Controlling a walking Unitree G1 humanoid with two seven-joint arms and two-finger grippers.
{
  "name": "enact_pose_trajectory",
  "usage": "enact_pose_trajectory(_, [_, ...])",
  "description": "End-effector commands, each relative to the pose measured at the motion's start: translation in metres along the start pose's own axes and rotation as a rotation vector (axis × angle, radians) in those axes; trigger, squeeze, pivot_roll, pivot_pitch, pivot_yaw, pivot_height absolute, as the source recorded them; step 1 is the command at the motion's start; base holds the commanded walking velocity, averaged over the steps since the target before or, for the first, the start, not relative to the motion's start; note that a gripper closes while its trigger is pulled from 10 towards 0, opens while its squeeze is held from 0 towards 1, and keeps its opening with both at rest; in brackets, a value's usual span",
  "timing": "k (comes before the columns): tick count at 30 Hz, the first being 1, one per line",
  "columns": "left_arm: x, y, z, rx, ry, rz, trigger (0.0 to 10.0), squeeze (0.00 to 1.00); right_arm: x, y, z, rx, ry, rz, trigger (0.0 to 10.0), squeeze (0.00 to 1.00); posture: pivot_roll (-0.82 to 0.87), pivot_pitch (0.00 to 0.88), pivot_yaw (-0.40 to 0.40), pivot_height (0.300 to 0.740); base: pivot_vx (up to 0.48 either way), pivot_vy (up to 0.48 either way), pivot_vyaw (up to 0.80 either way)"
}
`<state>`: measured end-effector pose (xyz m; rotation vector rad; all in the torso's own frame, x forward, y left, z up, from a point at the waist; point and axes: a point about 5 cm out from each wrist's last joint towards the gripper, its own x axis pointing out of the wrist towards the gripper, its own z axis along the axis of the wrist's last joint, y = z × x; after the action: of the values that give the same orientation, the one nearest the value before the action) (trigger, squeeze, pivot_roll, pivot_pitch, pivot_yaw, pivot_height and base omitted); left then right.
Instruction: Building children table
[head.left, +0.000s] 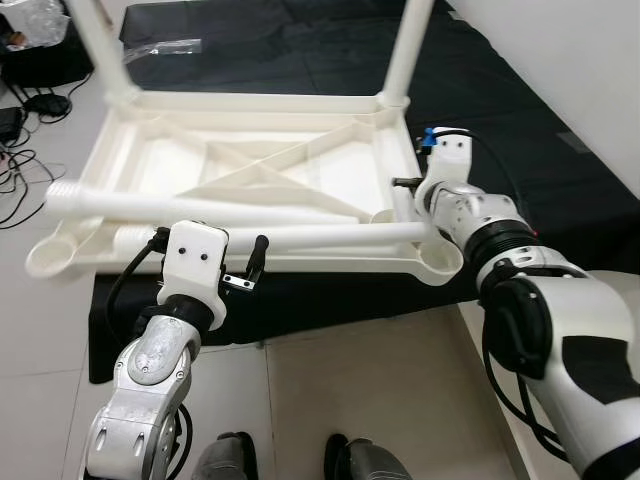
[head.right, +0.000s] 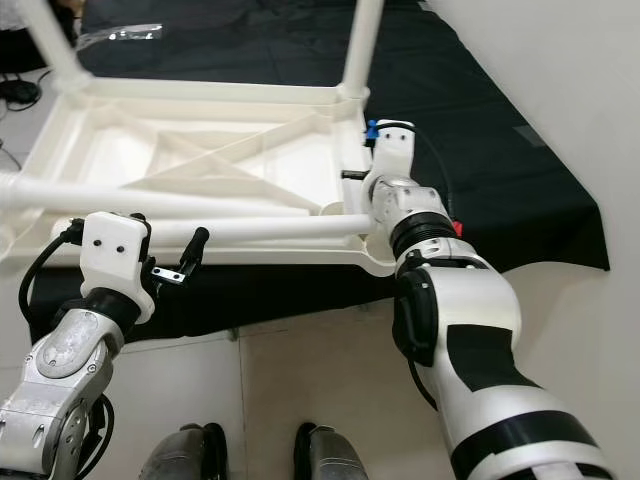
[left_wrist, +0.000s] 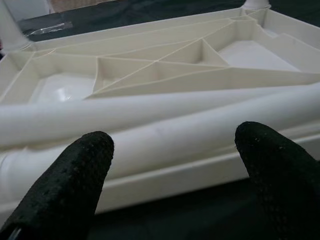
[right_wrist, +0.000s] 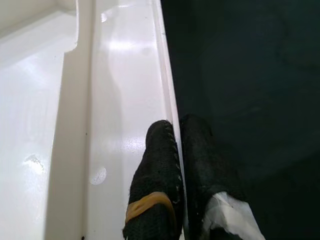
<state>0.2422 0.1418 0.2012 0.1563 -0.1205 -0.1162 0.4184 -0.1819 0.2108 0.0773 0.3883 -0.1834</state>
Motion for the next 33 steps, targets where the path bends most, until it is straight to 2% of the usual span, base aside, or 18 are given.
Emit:
enact_pose_trajectory(1, [-0.002,-0.002,0.001,-0.002,-0.003,-0.005,10.0,0.00,-0.006,-0.021,0.033,0.059,-0.118,-0.126,0.0,0.00,0.01,0.196,-0.111,0.740,0.000,0.000,0.00])
enact_pose_trajectory(7, [-0.002,-0.004,0.001,-0.006,0.000,-0.005,10.0,0.00,-0.008,-0.032,0.040,0.106,-0.145,-0.204,0.0,0.00,0.01,0.195,-0.112,0.740,0.000,0.000,0.00])
enact_pose_trajectory(11, [-0.003,-0.004,0.000,-0.008,0.001,-0.005,10.0,0.00,-0.009,-0.031,0.043,0.088,-0.157,-0.177,0.0,0.00,0.01,0.195,-0.112,0.740,0.000,0.000,0.00])
enact_pose_trajectory(12, [-0.003,-0.004,0.000,-0.008,0.003,-0.003,10.0,0.00,-0.009,-0.030,0.045,0.083,-0.165,-0.179,1.3,0.00,0.01,0.196,-0.111,0.740,0.000,0.000,0.00])
enact_pose_trajectory(13, [-0.003,-0.004,0.000,-0.008,0.003,-0.003,10.0,0.00,-0.009,-0.030,0.045,0.083,-0.165,-0.179,1.3,0.00,0.01,0.196,-0.111,0.740,0.000,0.000,0.00])
enact_pose_trajectory(14, [-0.003,-0.003,0.000,-0.008,0.004,-0.002,10.0,0.00,-0.010,-0.028,0.047,0.087,-0.176,-0.161,10.0,0.00,0.01,0.193,-0.112,0.740,0.000,0.000,0.00])
enact_pose_trajectory(15, [-0.003,-0.004,-0.001,-0.009,0.005,-0.001,10.0,0.00,-0.010,-0.025,0.050,0.088,-0.190,-0.140,10.0,0.20,0.01,0.193,-0.112,0.740,0.000,0.000,0.00])
enact_pose_trajectory(17, [-0.004,-0.004,-0.001,-0.010,0.006,-0.001,10.0,0.00,-0.011,-0.023,0.051,0.091,-0.199,-0.127,10.0,0.20,0.01,0.193,-0.112,0.740,0.000,0.000,0.00])
enact_pose_trajectory(18, [-0.004,-0.004,-0.001,-0.010,0.007,-0.002,10.0,0.00,-0.011,-0.019,0.053,0.101,-0.212,-0.102,10.0,1.00,0.01,0.193,-0.112,0.740,0.000,0.000,0.00])
enact_pose_trajectory(24, [-0.003,-0.004,-0.002,-0.009,0.009,-0.003,10.0,0.00,-0.014,-0.007,0.062,0.139,-0.271,-0.045,10.0,1.00,0.02,0.192,-0.110,0.740,0.000,0.000,0.00])
enact_pose_trajectory(25, [-0.003,-0.004,-0.001,-0.009,0.007,-0.002,10.0,0.00,-0.018,-0.003,0.073,0.172,-0.327,-0.005,10.0,0.00,0.02,0.192,-0.111,0.740,0.000,0.000,0.00])
enact_pose_trajectory(29, [-0.003,-0.004,-0.001,-0.008,0.007,-0.002,10.0,0.00,-0.025,0.002,0.089,0.194,-0.421,0.048,10.0,0.00,0.02,0.189,-0.110,0.740,0.000,0.000,0.00])
enact_pose_trajectory(31, [-0.003,-0.004,-0.002,-0.007,0.007,-0.002,10.0,0.00,-0.026,0.003,0.091,0.187,-0.431,0.052,10.0,0.00,0.02,0.189,-0.110,0.740,0.000,0.000,0.00])
enact_pose_trajectory(33, [-0.002,-0.004,-0.002,-0.011,0.006,-0.001,10.0,0.00,-0.030,0.026,0.094,0.136,-0.481,0.269,10.0,0.00,0.01,0.180,-0.110,0.740,0.000,0.000,0.00])
